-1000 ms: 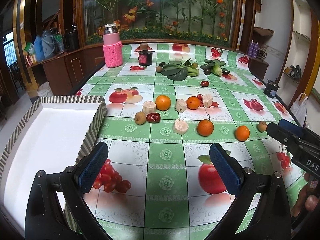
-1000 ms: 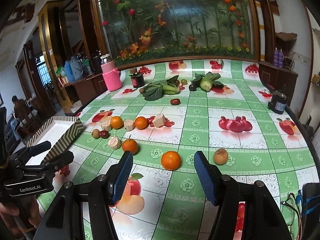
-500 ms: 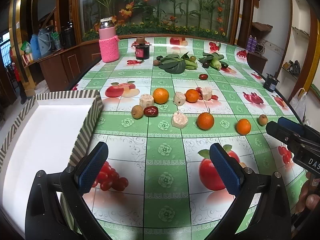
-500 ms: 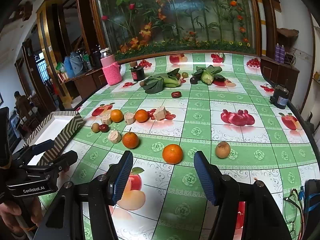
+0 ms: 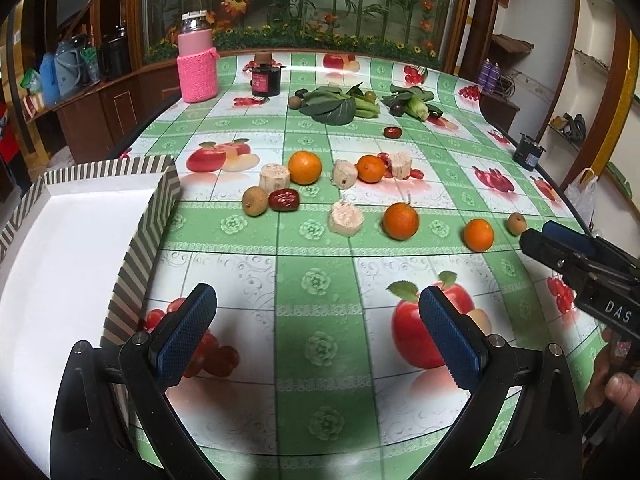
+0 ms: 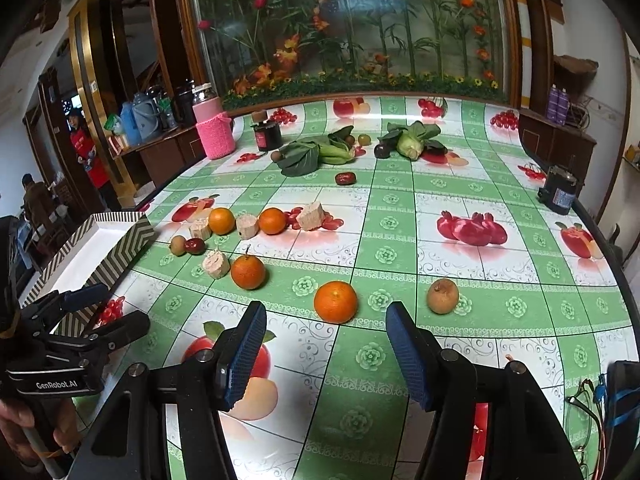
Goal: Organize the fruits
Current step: 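Move the left tool toward a pale lumpy piece while the right tool approaches a tangerine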
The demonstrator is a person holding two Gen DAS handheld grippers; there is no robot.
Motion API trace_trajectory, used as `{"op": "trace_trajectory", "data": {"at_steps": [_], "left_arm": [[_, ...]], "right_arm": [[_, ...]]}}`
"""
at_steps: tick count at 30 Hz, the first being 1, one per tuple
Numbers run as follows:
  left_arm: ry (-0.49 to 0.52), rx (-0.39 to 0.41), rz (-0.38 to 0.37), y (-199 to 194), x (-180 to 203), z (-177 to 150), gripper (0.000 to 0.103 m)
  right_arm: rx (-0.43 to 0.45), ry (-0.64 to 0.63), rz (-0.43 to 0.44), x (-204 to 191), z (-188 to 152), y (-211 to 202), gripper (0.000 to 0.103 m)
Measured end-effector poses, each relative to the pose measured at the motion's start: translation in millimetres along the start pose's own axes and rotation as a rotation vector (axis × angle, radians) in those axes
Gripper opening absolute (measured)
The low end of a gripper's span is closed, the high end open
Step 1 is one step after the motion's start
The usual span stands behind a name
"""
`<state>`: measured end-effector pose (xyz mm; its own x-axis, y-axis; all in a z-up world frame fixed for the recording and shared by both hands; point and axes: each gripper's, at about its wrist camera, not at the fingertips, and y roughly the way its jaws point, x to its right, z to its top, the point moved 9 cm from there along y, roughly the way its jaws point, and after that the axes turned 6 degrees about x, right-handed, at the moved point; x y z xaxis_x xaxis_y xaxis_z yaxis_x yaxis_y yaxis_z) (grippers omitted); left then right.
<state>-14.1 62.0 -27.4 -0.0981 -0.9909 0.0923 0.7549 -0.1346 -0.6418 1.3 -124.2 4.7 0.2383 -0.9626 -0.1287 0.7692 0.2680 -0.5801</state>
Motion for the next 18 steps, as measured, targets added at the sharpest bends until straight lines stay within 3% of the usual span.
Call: {"op": "trace_trajectory", "data": {"at_steps": [10,18], "left_arm": [[-0.064,-0.047,0.066,9,-40,-9,0.103],[-0.026,-0.043,0.017,14,-15,7,0.102]], "right_arm": [[-0.019,0.016,0.002,4,-4,8,0.061],[-0.044,0.0,0.005,3,-7,17,0.061]]}}
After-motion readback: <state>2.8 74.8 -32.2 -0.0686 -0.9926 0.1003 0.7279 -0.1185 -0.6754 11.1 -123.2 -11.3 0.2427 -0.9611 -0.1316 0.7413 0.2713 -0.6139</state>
